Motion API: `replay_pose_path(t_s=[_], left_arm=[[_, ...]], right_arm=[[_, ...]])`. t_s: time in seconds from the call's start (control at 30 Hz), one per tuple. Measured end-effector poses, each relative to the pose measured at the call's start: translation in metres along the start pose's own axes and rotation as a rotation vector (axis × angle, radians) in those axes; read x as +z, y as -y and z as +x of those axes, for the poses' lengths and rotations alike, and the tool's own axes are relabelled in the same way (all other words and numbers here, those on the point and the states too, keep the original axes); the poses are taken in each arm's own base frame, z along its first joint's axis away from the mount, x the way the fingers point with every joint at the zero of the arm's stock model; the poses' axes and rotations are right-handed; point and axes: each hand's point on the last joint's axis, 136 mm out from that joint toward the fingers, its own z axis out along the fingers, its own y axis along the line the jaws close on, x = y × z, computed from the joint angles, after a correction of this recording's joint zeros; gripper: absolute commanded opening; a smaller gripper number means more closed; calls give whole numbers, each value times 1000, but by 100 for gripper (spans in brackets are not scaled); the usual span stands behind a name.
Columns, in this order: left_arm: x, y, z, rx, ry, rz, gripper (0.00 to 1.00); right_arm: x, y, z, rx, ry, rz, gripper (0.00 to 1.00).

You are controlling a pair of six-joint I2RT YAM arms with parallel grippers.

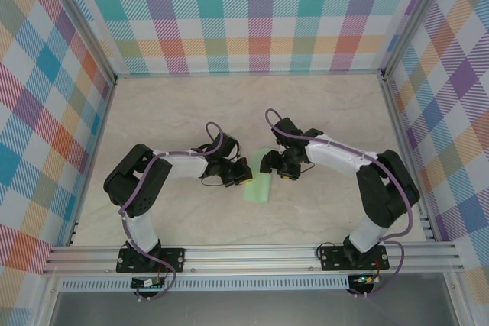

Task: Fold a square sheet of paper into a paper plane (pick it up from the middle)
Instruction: Hold the square sheet of paper at the center of the table, then fold the square sheet of paper in half at the center of the table.

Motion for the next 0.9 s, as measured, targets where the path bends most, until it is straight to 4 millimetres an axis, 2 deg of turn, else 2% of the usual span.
replay_pose_path(t_s=[0.07,0.17,0.27,0.53,0.73,0.9], left_arm=[[0,0,0,0,1,-1,5],[0,0,0,1,2,-2,5],[0,0,0,1,2,-2,5],[0,0,0,1,6,-6,5],[0,-1,0,-1,8,-9,5],[0,-1,0,-3,9,-14,4]], right_arm=[[-5,-8,-2,-10,31,-50,60],[-6,-18,-4,-16,51,-118,37],[-3,-22,-5,19,55,-152,27],[11,-31,-6,67,33,-188,26],[40,-24,7,105,-43,-136,26],[46,-18,9,112,-50,-108,27]])
